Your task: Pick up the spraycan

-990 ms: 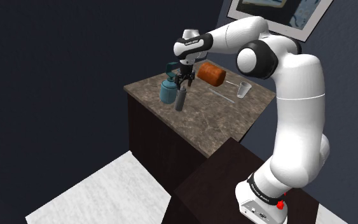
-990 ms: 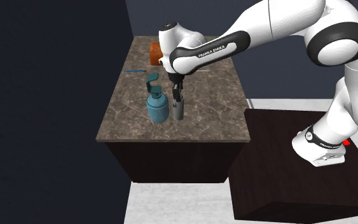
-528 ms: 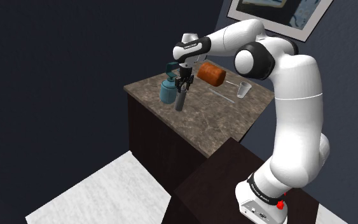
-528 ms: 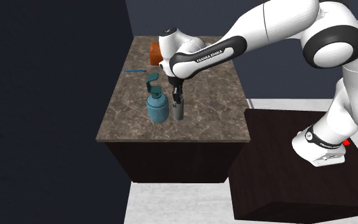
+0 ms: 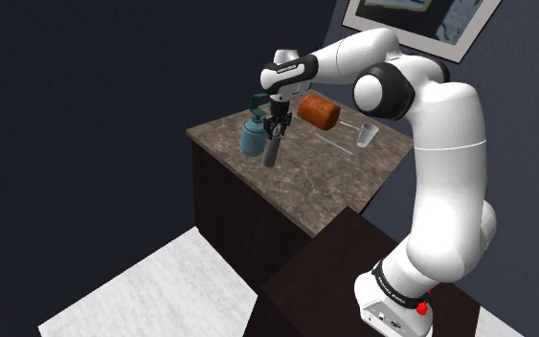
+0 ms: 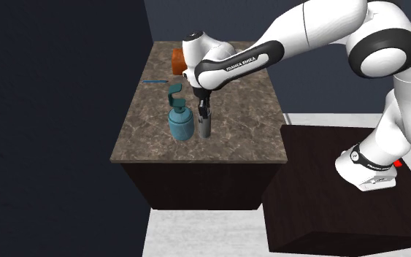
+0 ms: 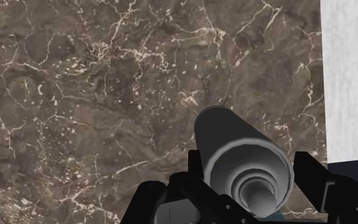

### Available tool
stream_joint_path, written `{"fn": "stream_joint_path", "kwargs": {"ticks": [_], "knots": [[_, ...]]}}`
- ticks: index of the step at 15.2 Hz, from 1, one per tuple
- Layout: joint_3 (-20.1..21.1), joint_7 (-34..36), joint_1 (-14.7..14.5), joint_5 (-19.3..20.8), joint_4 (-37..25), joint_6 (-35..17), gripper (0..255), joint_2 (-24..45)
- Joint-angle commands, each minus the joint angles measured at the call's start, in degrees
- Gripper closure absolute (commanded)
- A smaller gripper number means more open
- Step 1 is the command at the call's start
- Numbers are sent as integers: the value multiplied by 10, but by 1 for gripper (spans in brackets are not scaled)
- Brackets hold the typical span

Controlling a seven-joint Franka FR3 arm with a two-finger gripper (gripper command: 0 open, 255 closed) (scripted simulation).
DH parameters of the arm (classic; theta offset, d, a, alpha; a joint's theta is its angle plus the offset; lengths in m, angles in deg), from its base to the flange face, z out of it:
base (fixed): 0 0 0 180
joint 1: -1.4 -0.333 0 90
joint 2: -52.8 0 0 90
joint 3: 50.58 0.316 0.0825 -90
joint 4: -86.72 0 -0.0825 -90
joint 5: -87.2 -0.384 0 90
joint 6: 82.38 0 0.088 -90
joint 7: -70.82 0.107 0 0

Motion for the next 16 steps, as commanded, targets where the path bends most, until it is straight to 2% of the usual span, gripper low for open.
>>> {"fn": "stream_joint_path", "kwargs": {"ticks": [1,16], "knots": [[-1,0,0,1,-2,9,255,-7],[-5,3,-1,8,-45,89,255,-44]]}}
